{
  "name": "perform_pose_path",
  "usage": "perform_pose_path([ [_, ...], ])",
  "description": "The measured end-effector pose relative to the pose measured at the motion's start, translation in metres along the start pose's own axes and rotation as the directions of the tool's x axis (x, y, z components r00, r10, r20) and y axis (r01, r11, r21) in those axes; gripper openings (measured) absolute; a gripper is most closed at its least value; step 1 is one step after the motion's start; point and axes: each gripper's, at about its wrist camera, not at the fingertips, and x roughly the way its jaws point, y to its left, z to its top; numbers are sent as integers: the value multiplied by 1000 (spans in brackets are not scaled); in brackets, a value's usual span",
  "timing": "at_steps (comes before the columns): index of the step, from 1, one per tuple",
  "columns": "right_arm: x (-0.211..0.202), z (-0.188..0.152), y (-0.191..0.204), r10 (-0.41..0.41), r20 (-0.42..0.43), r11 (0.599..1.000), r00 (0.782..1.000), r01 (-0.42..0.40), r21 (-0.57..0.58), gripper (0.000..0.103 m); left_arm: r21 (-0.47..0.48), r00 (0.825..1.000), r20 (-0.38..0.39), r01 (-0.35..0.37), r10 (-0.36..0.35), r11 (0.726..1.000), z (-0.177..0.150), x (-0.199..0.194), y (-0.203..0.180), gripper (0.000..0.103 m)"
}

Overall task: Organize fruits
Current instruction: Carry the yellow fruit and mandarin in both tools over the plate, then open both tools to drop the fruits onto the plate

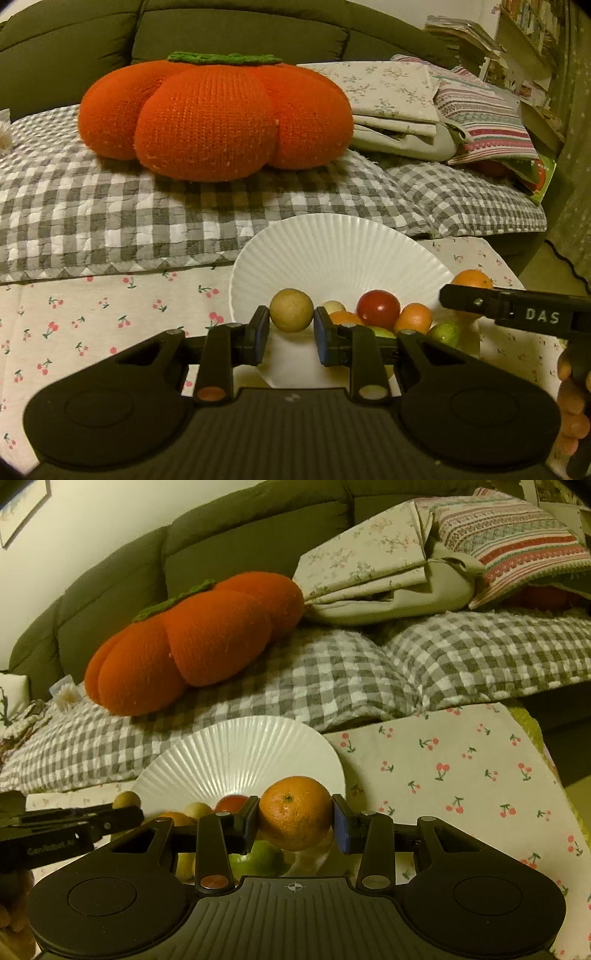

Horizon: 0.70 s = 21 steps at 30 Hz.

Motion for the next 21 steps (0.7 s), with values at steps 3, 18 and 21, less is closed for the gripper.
perform_pose_path([
  [3, 4, 0, 2, 1, 0, 1000, 1000, -1, -11, 39, 3, 1000, -4, -1, 1, 1000, 0, 2, 0, 24],
  [18, 2, 7, 8, -19, 56, 1000, 998, 19, -13, 69, -33, 1000, 10, 9, -9, 999, 1, -10, 0, 44],
  [21, -3, 9, 10, -18, 69, 1000, 997, 19, -14, 69, -51, 1000, 16, 9, -8, 999, 2, -18, 1, 44],
])
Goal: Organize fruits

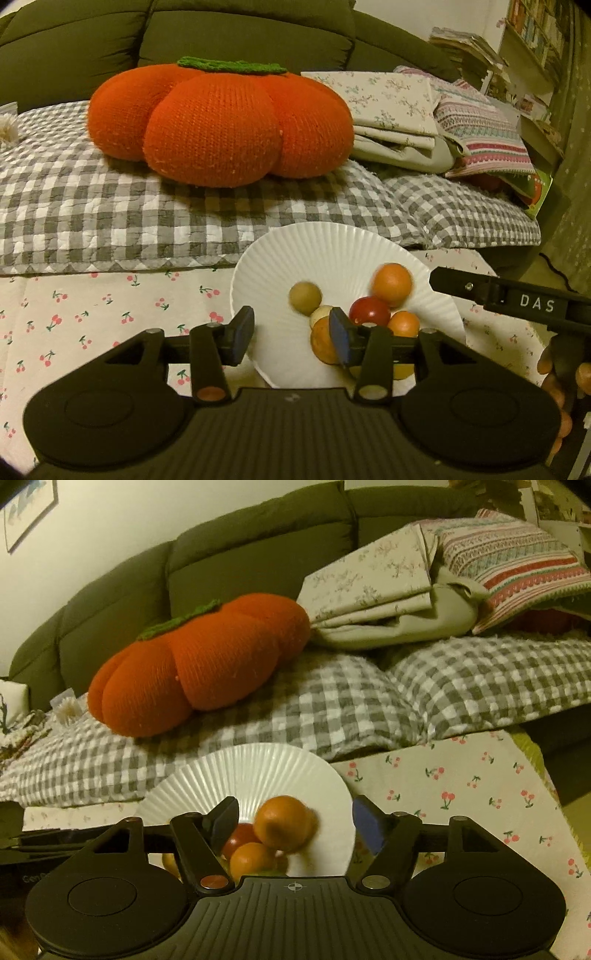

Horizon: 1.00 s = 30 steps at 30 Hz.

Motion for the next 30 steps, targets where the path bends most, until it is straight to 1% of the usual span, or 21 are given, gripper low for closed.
perform_pose_path([
  [4, -5, 2, 0, 10, 1, 1000, 1000, -10, 22, 69, -17, 1000, 8, 2, -2, 1000, 1, -12, 1, 45],
  [10, -17, 3, 9, 42, 9, 999, 999, -43, 24, 69, -37, 1000, 8, -3, 3, 999, -3, -28, -1, 45],
  [15, -27, 1, 17, 73, 1, 997, 997, -73, 31, 69, -28, 1000, 2, -28, 28, 999, -12, -44, -10, 47],
  [20, -38, -8, 30, 84, -38, 996, 996, -84, 5, 69, -11, 998, 12, -61, 61, 998, -21, -59, -20, 49],
  [22, -44, -11, 34, 87, -43, 996, 995, -87, 3, 69, -11, 997, 14, -77, 77, 997, -24, -64, -23, 54],
  [27, -58, -19, 39, 88, -59, 996, 994, -87, 17, 69, -3, 990, 2, -138, 138, 990, -35, -83, -31, 56],
  [30, -71, -26, 46, 70, -65, 997, 995, -71, -17, 69, -10, 986, 9, -169, 169, 986, -42, -99, -33, 61],
])
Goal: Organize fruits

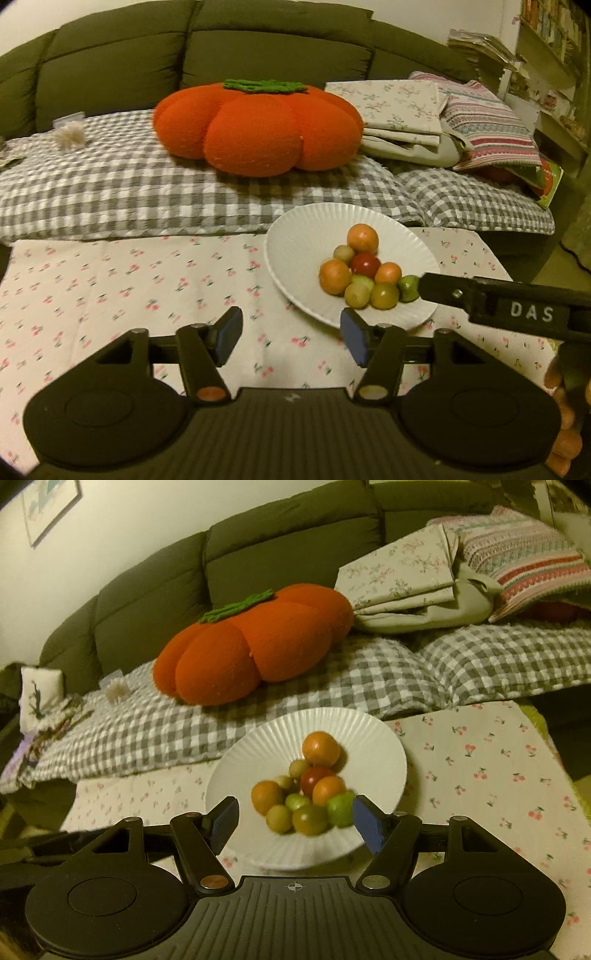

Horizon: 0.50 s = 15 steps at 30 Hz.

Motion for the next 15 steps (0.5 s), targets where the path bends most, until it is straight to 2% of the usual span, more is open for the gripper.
perform_pose_path([
  [5, -28, -8, 14, -5, 9, 999, 1000, 5, -38, 69, 3, 998, 21, -65, 65, 998, -15, -28, 2, 64],
  [9, -55, -20, 26, -1, 31, 999, 1000, 2, -44, 69, -17, 996, 31, -87, 87, 996, -29, -51, 4, 70],
  [13, -79, -34, 40, 3, 49, 996, 999, 2, -91, 71, -31, 995, 36, -94, 95, 995, -40, -71, 4, 71],
  [15, -88, -38, 46, -3, 68, 994, 998, 10, -106, 75, -45, 993, 49, -105, 108, 993, -46, -80, 6, 73],
])
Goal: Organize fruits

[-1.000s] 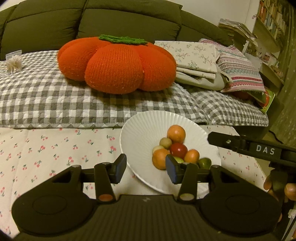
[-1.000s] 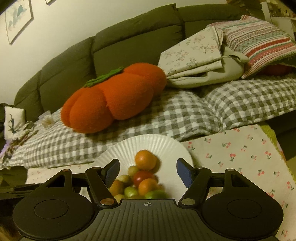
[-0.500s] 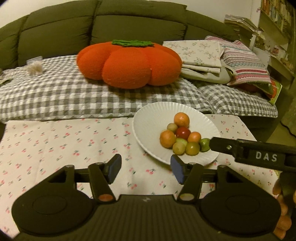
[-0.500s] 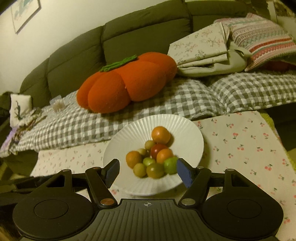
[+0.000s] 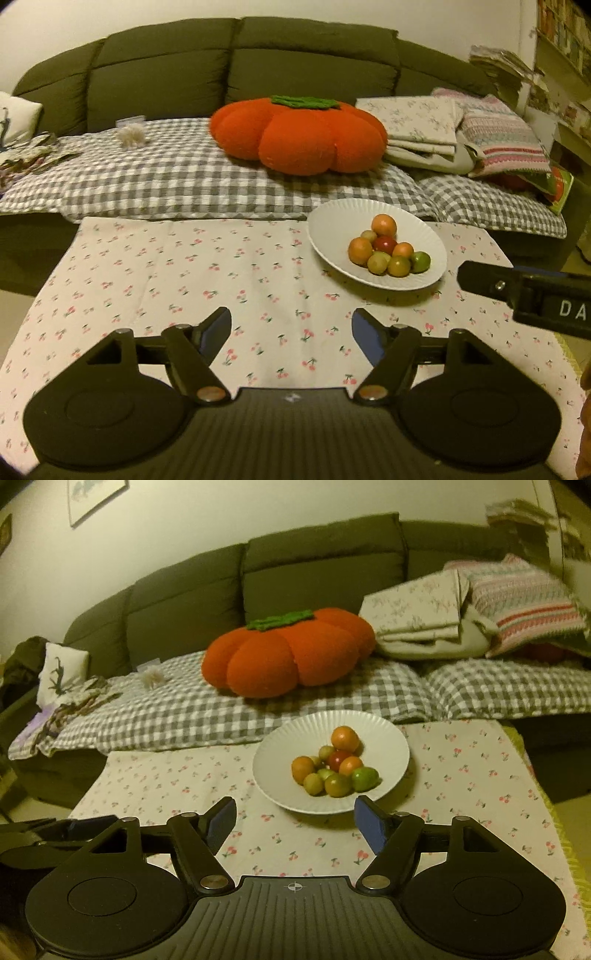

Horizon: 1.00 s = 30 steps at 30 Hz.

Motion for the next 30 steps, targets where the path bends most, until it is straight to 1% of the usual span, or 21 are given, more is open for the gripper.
perform_pose_path([
  [3, -12, -3, 6, -5, 22, 1000, 1000, 5, -4, 78, -12, 1000, 15, -10, 10, 1000, -8, -13, 5, 74],
  [5, -19, -8, 9, -4, 30, 1000, 1000, 3, 1, 78, -24, 1000, 27, -14, 15, 1000, -14, -22, 9, 75],
  [8, -28, -18, 12, -27, 34, 1000, 999, 27, 10, 78, -41, 999, 42, -22, 24, 999, -20, -31, 13, 79],
  [14, -39, -33, 14, -24, 30, 1000, 999, 24, 20, 79, -10, 998, 51, -22, 22, 1000, -26, -33, 13, 80],
  [15, -40, -34, 14, -26, 29, 999, 999, 26, 26, 79, -8, 998, 52, -19, 19, 1000, -26, -33, 13, 81],
  [17, -42, -35, 14, -30, 29, 999, 999, 29, 25, 79, -2, 998, 57, -22, 22, 1000, -27, -33, 13, 86],
  [19, -42, -36, 15, -33, 34, 999, 999, 33, 10, 85, 4, 998, 61, -29, 28, 1000, -29, -33, 12, 90],
  [20, -42, -37, 16, -40, 37, 999, 999, 40, 0, 90, 4, 998, 60, -32, 32, 999, -29, -32, 12, 91],
  [21, -42, -38, 17, -45, 36, 999, 998, 45, -8, 92, 2, 998, 57, -32, 32, 999, -29, -31, 13, 91],
  [25, -37, -43, 21, -63, 18, 997, 998, 64, -44, 96, -5, 998, 57, -32, 32, 999, -29, -30, 15, 98],
  [30, -34, -45, 21, -67, 11, 997, 998, 67, -48, 99, -2, 997, 65, -42, 42, 999, -29, -32, 15, 102],
])
